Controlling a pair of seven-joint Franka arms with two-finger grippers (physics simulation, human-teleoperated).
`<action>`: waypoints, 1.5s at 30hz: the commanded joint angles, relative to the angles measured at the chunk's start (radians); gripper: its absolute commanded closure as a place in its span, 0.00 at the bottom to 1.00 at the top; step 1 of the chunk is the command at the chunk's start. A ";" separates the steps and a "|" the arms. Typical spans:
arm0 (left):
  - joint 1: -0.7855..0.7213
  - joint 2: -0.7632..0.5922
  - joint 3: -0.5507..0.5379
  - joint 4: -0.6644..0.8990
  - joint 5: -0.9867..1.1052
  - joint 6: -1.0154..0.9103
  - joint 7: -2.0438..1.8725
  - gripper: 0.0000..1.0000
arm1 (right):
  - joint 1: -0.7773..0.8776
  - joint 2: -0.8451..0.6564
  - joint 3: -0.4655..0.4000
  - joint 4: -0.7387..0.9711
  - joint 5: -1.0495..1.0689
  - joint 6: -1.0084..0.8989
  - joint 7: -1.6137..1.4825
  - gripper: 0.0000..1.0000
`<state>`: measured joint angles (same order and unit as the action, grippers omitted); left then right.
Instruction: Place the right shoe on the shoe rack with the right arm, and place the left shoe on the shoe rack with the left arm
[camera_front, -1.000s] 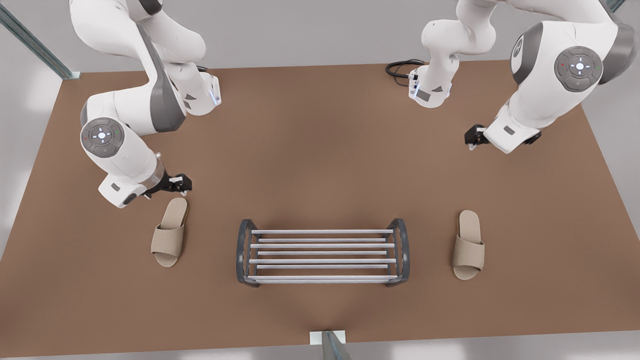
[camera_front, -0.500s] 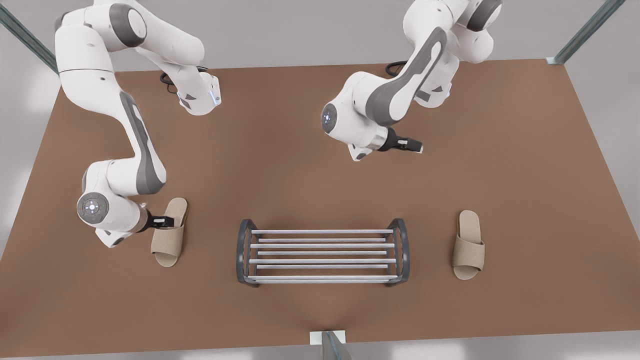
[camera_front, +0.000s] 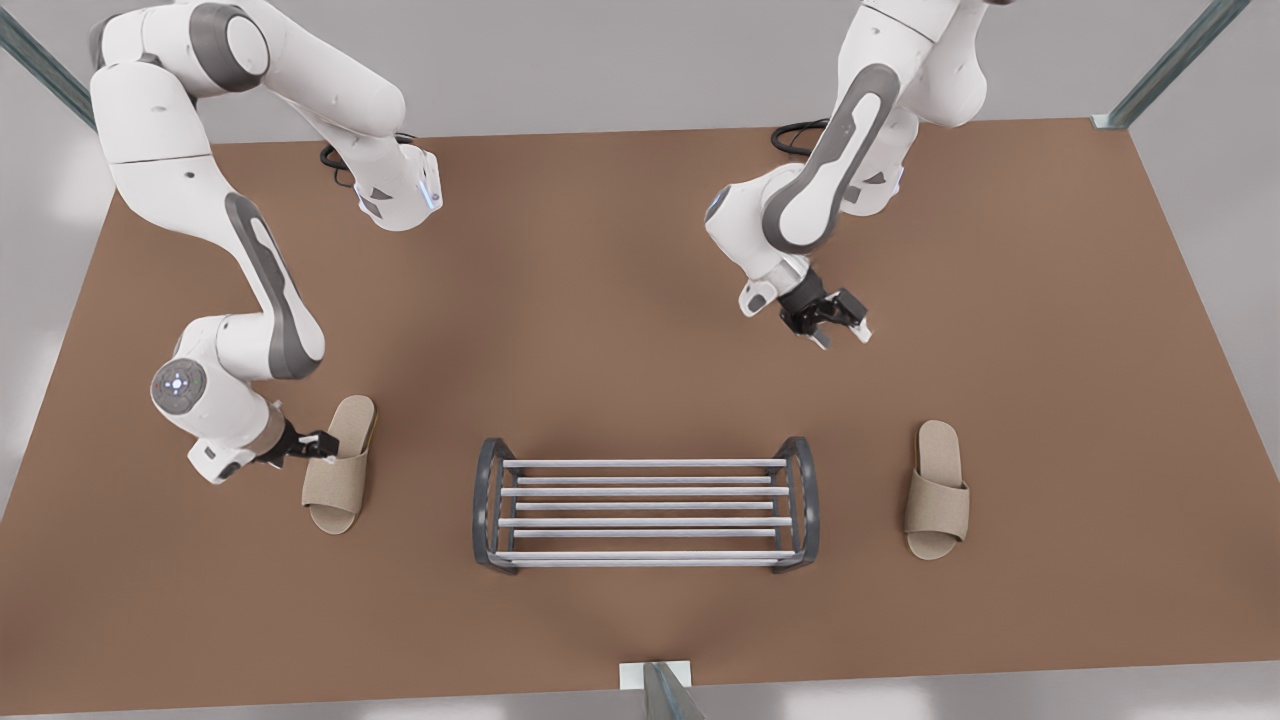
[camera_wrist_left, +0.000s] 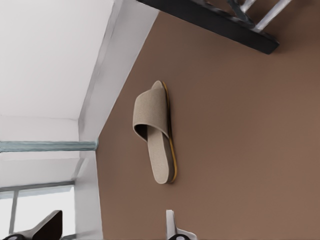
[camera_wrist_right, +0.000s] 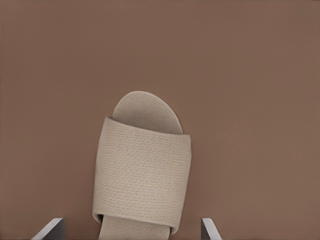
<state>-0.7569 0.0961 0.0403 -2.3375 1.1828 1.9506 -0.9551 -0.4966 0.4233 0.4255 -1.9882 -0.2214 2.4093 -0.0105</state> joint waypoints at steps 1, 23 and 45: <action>0.022 0.004 0.029 -0.011 0.164 0.183 -1.493 0.00 | -0.014 -0.012 0.004 -0.041 0.002 0.082 -0.152 0.00; 0.251 0.278 0.308 0.107 1.064 0.817 -2.147 0.00 | -0.083 -0.015 0.004 -0.195 -0.004 0.353 -0.215 0.00; 0.347 0.565 0.305 0.446 1.265 0.837 -2.151 0.00 | -0.132 0.075 0.003 -0.193 -0.012 0.472 -0.272 0.00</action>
<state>-0.4110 0.6585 0.3451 -1.8956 2.4420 2.7859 -2.8973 -0.6290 0.4983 0.4277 -2.1805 -0.2341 2.8566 -0.2289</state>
